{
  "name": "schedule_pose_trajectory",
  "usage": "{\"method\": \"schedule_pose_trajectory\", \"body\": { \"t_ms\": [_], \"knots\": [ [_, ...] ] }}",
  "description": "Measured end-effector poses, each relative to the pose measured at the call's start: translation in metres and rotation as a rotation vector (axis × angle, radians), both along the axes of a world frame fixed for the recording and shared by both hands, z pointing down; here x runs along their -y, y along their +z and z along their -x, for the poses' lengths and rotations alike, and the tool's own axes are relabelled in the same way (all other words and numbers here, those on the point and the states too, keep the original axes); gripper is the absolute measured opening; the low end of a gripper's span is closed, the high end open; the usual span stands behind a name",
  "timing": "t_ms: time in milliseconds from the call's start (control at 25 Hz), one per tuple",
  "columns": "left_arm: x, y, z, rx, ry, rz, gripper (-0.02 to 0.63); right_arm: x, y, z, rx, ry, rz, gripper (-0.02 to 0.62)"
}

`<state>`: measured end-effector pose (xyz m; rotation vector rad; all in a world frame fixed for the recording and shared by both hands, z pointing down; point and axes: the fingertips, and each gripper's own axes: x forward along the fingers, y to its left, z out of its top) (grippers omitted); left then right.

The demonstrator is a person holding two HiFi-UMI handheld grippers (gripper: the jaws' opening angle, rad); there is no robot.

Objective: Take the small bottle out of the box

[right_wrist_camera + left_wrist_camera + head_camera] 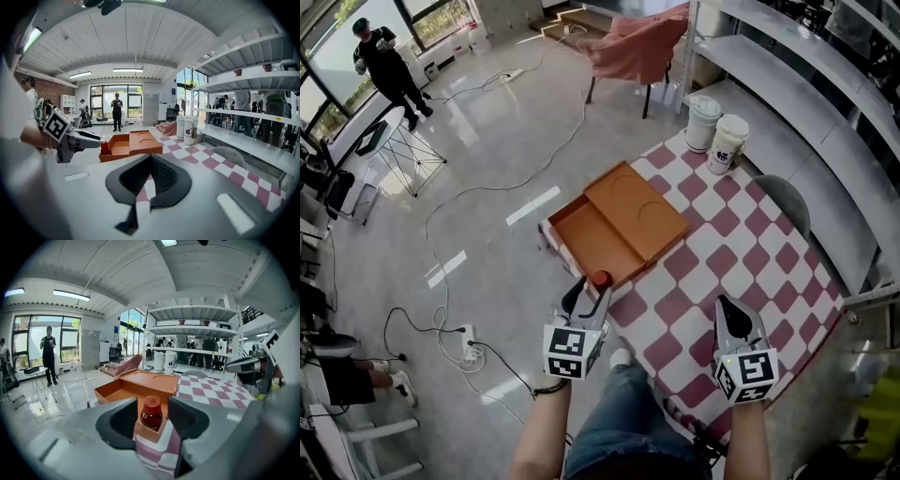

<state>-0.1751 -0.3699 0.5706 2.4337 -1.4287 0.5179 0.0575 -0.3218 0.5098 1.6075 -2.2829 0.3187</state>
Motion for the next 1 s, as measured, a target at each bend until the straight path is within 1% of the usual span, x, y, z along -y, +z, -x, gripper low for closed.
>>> {"method": "schedule_pose_trajectory", "body": {
  "t_ms": [240,360,400,440,600,800,1000],
  "knots": [
    [0.011,0.020,-0.008,0.006,0.035,0.023,0.192,0.001,0.018,-0.002,-0.015,0.013,0.045,-0.002],
    [0.017,0.022,-0.007,0.010,0.027,-0.001,0.192,0.001,0.024,-0.003,-0.021,0.017,0.059,-0.002],
    [0.017,0.022,-0.007,0.013,0.029,-0.015,0.159,0.000,0.025,-0.004,-0.022,0.019,0.064,-0.002],
    [0.017,0.021,-0.008,0.017,0.034,-0.028,0.146,-0.001,0.027,-0.004,-0.024,0.020,0.068,-0.002],
    [0.018,0.022,-0.007,0.016,0.041,-0.041,0.146,-0.002,0.034,-0.004,-0.027,0.023,0.082,-0.002],
    [0.018,0.022,-0.006,0.007,0.027,-0.037,0.144,-0.002,0.032,-0.003,-0.025,0.022,0.080,-0.002],
    [0.018,0.013,-0.006,0.006,0.029,-0.041,0.144,-0.001,0.018,-0.004,-0.021,0.028,0.055,-0.002]
  ]
}}
